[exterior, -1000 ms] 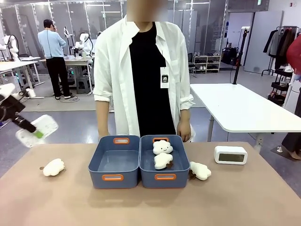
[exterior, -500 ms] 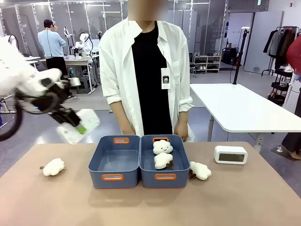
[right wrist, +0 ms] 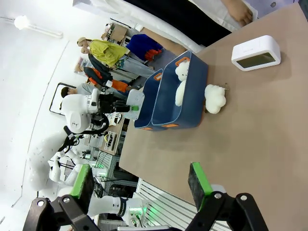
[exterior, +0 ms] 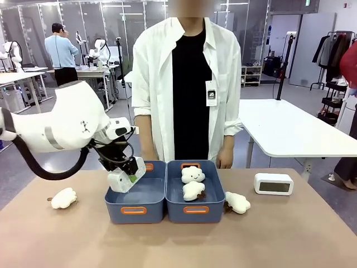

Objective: Sort the digital clocks into the basket.
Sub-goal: Pick up the Digital clock from the table and place it into the empty Plastic storage basket.

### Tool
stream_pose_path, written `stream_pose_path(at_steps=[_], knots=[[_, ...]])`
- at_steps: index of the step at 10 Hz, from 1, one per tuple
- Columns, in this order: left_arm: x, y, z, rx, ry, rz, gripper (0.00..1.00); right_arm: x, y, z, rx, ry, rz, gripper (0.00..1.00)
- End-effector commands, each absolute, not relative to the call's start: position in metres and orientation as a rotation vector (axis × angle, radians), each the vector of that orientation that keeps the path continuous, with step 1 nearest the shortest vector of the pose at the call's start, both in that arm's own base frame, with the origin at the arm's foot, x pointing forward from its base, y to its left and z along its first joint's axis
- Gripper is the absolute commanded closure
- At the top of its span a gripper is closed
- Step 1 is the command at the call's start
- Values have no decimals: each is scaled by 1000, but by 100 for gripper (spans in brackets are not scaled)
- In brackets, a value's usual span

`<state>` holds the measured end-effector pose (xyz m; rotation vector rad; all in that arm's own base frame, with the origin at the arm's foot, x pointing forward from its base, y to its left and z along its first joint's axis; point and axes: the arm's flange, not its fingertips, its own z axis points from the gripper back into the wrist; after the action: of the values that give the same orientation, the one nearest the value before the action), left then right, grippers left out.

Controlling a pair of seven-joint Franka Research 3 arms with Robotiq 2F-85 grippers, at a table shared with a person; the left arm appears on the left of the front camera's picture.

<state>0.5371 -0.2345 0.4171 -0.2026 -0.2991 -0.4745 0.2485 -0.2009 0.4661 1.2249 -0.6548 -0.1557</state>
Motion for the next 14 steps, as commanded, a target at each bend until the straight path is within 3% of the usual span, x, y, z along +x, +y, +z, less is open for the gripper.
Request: stream_pose_path(at_steps=[1, 4, 6, 7, 8, 9, 11, 12, 13, 14], knots=[[565, -254, 411, -219, -320, -383, 48, 248, -202, 467, 1231, -669, -143, 0], [607, -277, 390, -121, -301, -290, 48, 248, -202, 467, 1231, -669, -143, 0], [610, -288, 390, -100, -282, -286, 48, 248, -202, 467, 1231, -669, -143, 0], [610, -295, 392, -74, -285, -309, 22, 248, -202, 467, 1231, -669, -143, 0], [611, -298, 393, -61, -280, -316, 4, 248, -202, 467, 1231, -669, -143, 0], [610, -297, 393, -56, -272, -318, 0, 248, -202, 467, 1231, -669, -143, 0], [607, -294, 393, -70, -280, -316, 0, 248, -202, 467, 1231, -669, -143, 0], [604, -291, 396, -96, -293, -326, 7, 248, -202, 467, 1231, -669, -143, 0], [600, -285, 399, -137, -302, -351, 7, 248, -202, 467, 1231, -669, -143, 0], [604, -295, 393, -87, -282, -332, 7, 248, -202, 467, 1231, -669, -143, 0]])
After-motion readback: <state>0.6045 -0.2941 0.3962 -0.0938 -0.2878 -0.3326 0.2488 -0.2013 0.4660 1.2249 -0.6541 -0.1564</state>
